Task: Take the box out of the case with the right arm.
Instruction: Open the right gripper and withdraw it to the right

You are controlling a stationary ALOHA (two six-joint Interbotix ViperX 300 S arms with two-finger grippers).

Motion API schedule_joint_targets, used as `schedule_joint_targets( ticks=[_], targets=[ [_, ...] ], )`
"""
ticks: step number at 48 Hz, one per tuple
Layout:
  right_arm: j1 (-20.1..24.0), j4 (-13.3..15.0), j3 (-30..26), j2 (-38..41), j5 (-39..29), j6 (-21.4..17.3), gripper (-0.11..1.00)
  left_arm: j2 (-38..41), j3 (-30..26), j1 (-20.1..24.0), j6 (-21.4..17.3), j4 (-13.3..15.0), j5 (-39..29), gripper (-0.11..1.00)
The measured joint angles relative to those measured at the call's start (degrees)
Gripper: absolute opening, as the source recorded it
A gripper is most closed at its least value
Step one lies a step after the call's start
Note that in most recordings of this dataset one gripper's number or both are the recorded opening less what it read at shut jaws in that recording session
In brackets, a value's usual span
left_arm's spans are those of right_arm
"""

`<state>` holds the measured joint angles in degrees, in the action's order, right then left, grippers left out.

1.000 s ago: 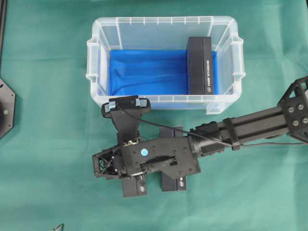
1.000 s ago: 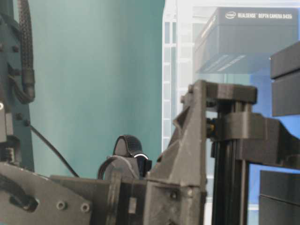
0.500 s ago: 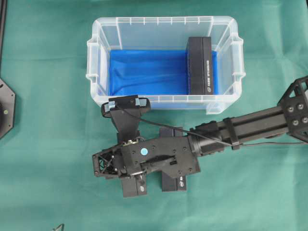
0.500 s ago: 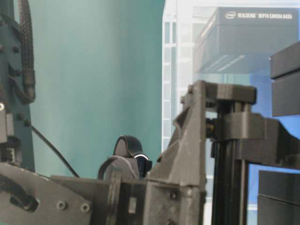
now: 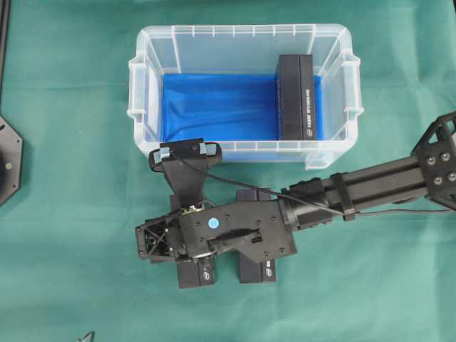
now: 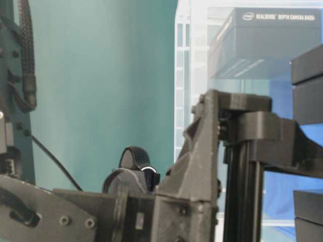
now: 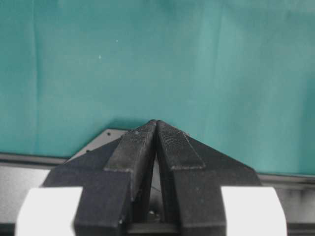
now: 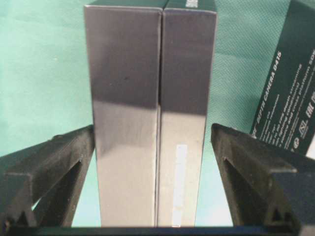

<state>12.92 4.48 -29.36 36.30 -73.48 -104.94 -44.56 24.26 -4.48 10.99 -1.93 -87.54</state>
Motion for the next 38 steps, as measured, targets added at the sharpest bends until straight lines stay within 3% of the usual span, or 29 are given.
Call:
schedule_joint_targets(
  ticks=[12,31,38],
  targets=[
    [0.0,0.1,-1.1,-3.1,-2.1,-0.3,0.89,0.0,-0.1,0.0,0.0,0.0,0.0,0.0],
    [-0.1,2.7,-11.4,-6.9,-17.0,0.7,0.89,-0.2,-0.1,0.0,0.0,0.0,0.0,0.0],
    [-0.3,3.3,-12.6,-6.9,-19.3,1.6,0.88,-0.2,-0.1,0.0,0.0,0.0,-0.1,0.0]
  ],
)
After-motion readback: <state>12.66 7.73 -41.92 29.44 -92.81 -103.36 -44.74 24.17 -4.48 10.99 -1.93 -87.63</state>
